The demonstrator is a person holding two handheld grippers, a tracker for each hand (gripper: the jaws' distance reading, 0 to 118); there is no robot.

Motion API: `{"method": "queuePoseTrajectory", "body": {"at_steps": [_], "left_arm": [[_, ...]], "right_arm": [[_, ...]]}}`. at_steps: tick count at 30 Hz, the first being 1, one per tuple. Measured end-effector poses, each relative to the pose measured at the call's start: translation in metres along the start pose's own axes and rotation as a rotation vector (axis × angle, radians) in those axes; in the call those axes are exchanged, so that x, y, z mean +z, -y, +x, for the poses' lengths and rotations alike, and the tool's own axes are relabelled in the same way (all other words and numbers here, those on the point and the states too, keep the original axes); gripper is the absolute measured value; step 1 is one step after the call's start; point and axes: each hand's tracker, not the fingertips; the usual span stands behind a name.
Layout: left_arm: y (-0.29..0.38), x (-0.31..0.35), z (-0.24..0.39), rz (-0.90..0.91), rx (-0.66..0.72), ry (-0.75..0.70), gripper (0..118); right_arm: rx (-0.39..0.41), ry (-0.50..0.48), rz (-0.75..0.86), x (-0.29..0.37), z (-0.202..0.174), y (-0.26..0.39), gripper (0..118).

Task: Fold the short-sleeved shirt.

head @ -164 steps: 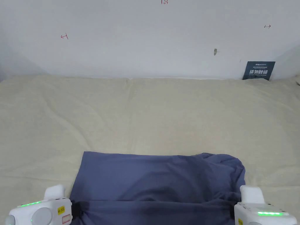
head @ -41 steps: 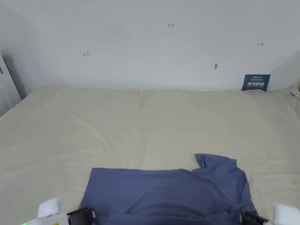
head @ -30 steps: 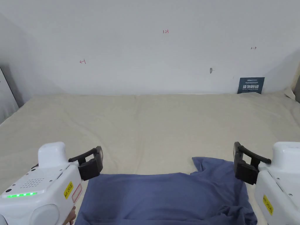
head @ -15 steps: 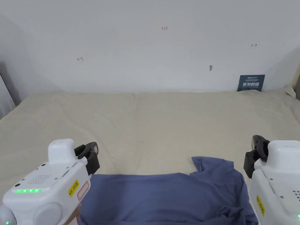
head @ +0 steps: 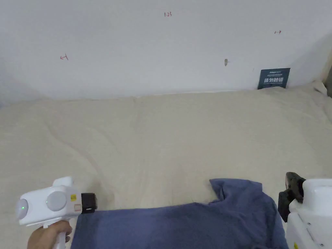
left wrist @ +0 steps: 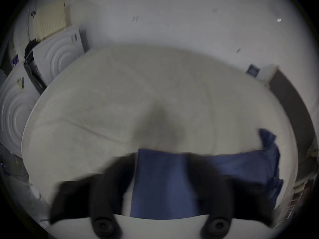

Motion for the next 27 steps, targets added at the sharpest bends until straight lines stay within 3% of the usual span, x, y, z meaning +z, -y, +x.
{"method": "queuePoseTrajectory", "body": {"at_steps": [1, 6, 7, 8, 9, 14, 17, 21, 27], "left_arm": [[-0.002, -0.012, -0.002, -0.046, 0.000, -0.028, 114], [-0.005, -0.050, -0.009, -0.059, 0.000, -0.044, 113], [-0.005, -0.055, -0.010, -0.068, 0.008, -0.046, 107], [-0.003, -0.059, -0.010, -0.076, 0.012, -0.042, 96], [-0.002, -0.064, -0.008, -0.084, 0.014, -0.040, 75], [0.009, -0.060, 0.006, -0.060, -0.038, -0.042, 65], [0.013, -0.055, 0.008, -0.020, -0.013, 0.029, 3], [0.023, -0.037, -0.002, 0.023, 0.103, 0.132, 3], [0.029, 0.016, -0.009, 0.118, 0.176, 0.232, 3]], "right_arm": [[0.002, 0.003, -0.011, -0.007, 0.000, 0.002, 0], [0.015, 0.023, -0.078, -0.043, 0.000, 0.019, 0], [0.012, 0.025, -0.093, -0.050, 0.000, 0.021, 0], [0.007, 0.023, -0.102, -0.055, 0.000, 0.024, 0], [0.002, 0.022, -0.111, -0.061, -0.001, 0.026, 0], [-0.032, -0.007, -0.186, -0.088, 0.002, 0.036, 0], [-0.044, -0.026, -0.243, -0.122, 0.004, 0.042, 3], [-0.002, -0.023, -0.407, -0.179, 0.005, 0.063, 92], [0.021, 0.057, -0.690, -0.259, 0.011, 0.107, 93]]}}
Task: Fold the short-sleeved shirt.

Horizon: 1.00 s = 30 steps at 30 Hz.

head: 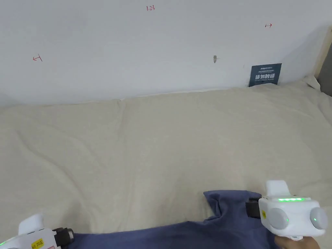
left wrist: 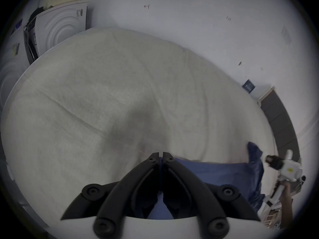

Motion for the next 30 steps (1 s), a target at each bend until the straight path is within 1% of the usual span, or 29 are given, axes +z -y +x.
{"method": "queuePoseTrajectory", "body": {"at_steps": [2, 4, 5, 6, 7, 8, 9, 10, 12, 14, 17, 20, 22, 24, 26, 30], "left_arm": [[-0.003, 0.005, 0.002, -0.002, -0.007, 0.009, 3], [-0.003, 0.011, 0.003, 0.004, -0.034, 0.003, 3], [-0.003, 0.011, 0.006, 0.008, -0.054, -0.016, 3], [-0.003, 0.012, 0.005, 0.011, -0.073, -0.027, 3], [-0.002, 0.014, 0.004, 0.012, -0.073, -0.025, 3], [-0.001, 0.015, 0.003, 0.011, -0.070, -0.024, 3], [0.001, 0.016, 0.003, 0.009, -0.064, -0.017, 3], [0.002, 0.018, 0.002, 0.009, -0.058, -0.015, 3], [0.006, 0.023, 0.003, 0.010, -0.053, -0.021, 3], [0.009, 0.031, 0.001, 0.021, -0.048, -0.013, 3], [0.014, 0.051, 0.001, 0.039, -0.046, -0.005, 3], [0.022, 0.072, 0.001, 0.061, -0.053, -0.002, 3], [0.029, 0.089, -0.001, 0.074, -0.056, 0.000, 3], [0.037, 0.104, -0.006, 0.087, -0.057, -0.003, 3], [0.047, 0.116, -0.013, 0.098, -0.049, -0.007, 3], [0.074, 0.133, -0.033, 0.090, -0.037, -0.029, 3]], "right_arm": [[0.019, 0.004, -0.093, -0.021, -0.001, 0.001, 92], [0.020, -0.030, -0.161, -0.033, 0.003, 0.007, 90], [-0.051, -0.049, -0.108, -0.026, 0.008, 0.008, 89], [-0.096, -0.033, -0.114, -0.019, 0.011, 0.007, 79], [-0.103, -0.060, -0.124, -0.013, 0.013, 0.009, 57], [-0.088, -0.086, -0.112, -0.008, 0.013, 0.011, 29], [-0.062, -0.077, -0.094, -0.003, 0.011, 0.014, 1], [-0.023, -0.058, -0.073, 0.004, 0.009, 0.018, 1], [-0.017, -0.085, -0.064, 0.021, 0.008, 0.022, 1], [-0.023, -0.084, -0.016, 0.043, 0.012, 0.025, 1], [-0.031, -0.151, 0.083, 0.091, 0.024, 0.028, 1], [0.000, -0.198, 0.160, 0.140, 0.037, 0.035, 1], [0.007, -0.219, 0.202, 0.172, 0.046, 0.043, 1], [-0.002, -0.249, 0.231, 0.201, 0.053, 0.055, 1], [-0.034, -0.299, 0.252, 0.224, 0.064, 0.070, 1], [-0.054, -0.323, 0.263, 0.248, 0.081, 0.112, 1]]}}
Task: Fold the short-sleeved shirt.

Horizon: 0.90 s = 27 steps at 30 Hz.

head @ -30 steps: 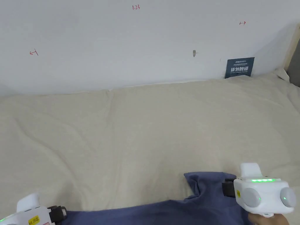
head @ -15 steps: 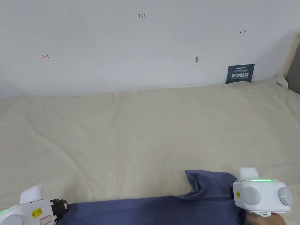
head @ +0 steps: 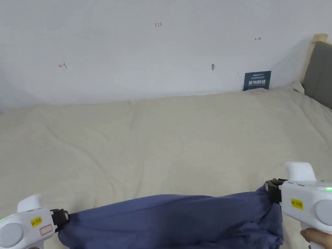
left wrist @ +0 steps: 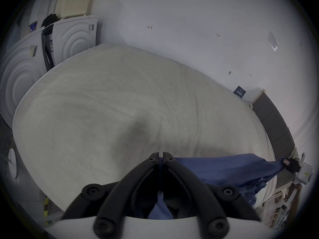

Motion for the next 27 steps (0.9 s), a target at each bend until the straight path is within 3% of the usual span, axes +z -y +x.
{"method": "queuePoseTrajectory", "body": {"at_steps": [7, 12, 19, 20, 21, 22, 24, 25, 27], "left_arm": [[0.070, 0.009, -0.026, -0.097, -0.006, -0.036, 3], [0.116, 0.003, -0.031, -0.150, 0.011, -0.072, 3], [0.139, -0.005, -0.017, -0.220, -0.085, -0.158, 4], [0.135, -0.003, -0.013, -0.222, -0.087, -0.157, 10], [0.130, 0.001, -0.008, -0.221, -0.095, -0.152, 35], [0.125, 0.005, -0.004, -0.210, -0.095, -0.134, 59], [0.110, 0.022, 0.009, -0.129, -0.076, -0.051, 86], [0.102, 0.030, 0.015, -0.083, -0.061, -0.026, 91], [0.081, 0.050, 0.035, 0.018, -0.062, 0.017, 93]], "right_arm": [[-0.049, 0.030, -0.102, 0.017, 0.019, 0.083, 1], [-0.130, 0.080, -0.229, 0.000, 0.034, 0.136, 1], [-0.157, 0.119, -0.284, -0.009, 0.036, 0.155, 2], [-0.160, 0.117, -0.256, -0.004, 0.033, 0.149, 4], [-0.155, 0.126, -0.223, 0.003, 0.030, 0.142, 14], [-0.134, 0.132, -0.195, 0.008, 0.025, 0.133, 31], [-0.089, 0.139, -0.110, 0.020, 0.012, 0.111, 76], [-0.080, 0.121, -0.060, 0.029, 0.004, 0.100, 85], [-0.059, 0.097, 0.059, 0.045, -0.015, 0.074, 85]]}}
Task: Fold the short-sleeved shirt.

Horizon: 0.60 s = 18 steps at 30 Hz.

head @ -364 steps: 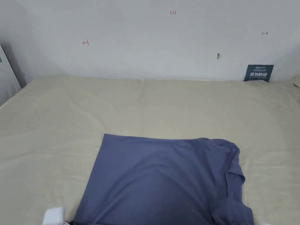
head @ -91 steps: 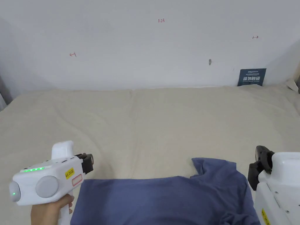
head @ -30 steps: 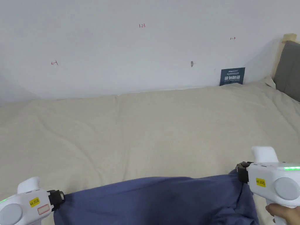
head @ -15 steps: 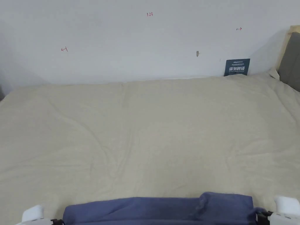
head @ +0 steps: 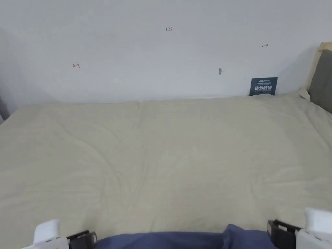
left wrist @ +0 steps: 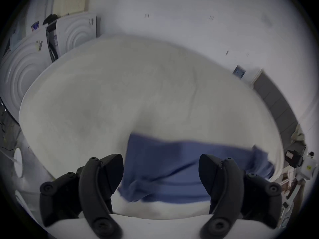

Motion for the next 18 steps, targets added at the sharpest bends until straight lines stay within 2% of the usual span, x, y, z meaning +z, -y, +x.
{"method": "queuePoseTrajectory", "body": {"at_steps": [4, 6, 9, 13, 14, 15, 16, 17, 18], "left_arm": [[-0.038, 0.036, 0.042, 0.211, -0.095, 0.029, 94], [-0.055, 0.053, 0.063, 0.321, -0.129, 0.039, 100], [-0.073, 0.068, 0.087, 0.418, -0.198, 0.039, 111], [-0.082, 0.076, 0.104, 0.482, -0.234, 0.023, 111], [-0.080, 0.079, 0.106, 0.539, -0.233, 0.025, 108], [-0.077, 0.082, 0.106, 0.592, -0.243, 0.039, 98], [-0.074, 0.083, 0.108, 0.625, -0.258, 0.041, 83], [-0.072, 0.085, 0.111, 0.645, -0.280, 0.031, 60], [-0.069, 0.086, 0.113, 0.634, -0.292, 0.016, 39]], "right_arm": [[-0.006, -0.072, 0.200, 0.027, -0.035, -0.042, 85], [0.002, -0.112, 0.311, 0.038, -0.050, -0.057, 85], [0.058, -0.073, 0.439, 0.051, -0.074, -0.071, 85], [0.139, -0.045, 0.540, 0.061, -0.093, -0.077, 83], [0.157, -0.026, 0.552, 0.063, -0.096, -0.077, 78], [0.167, -0.013, 0.563, 0.065, -0.100, -0.076, 53], [0.168, 0.009, 0.581, 0.067, -0.102, -0.075, 23], [0.179, 0.030, 0.604, 0.068, -0.104, -0.073, 0], [0.177, 0.048, 0.619, 0.068, -0.105, -0.073, 0]]}}
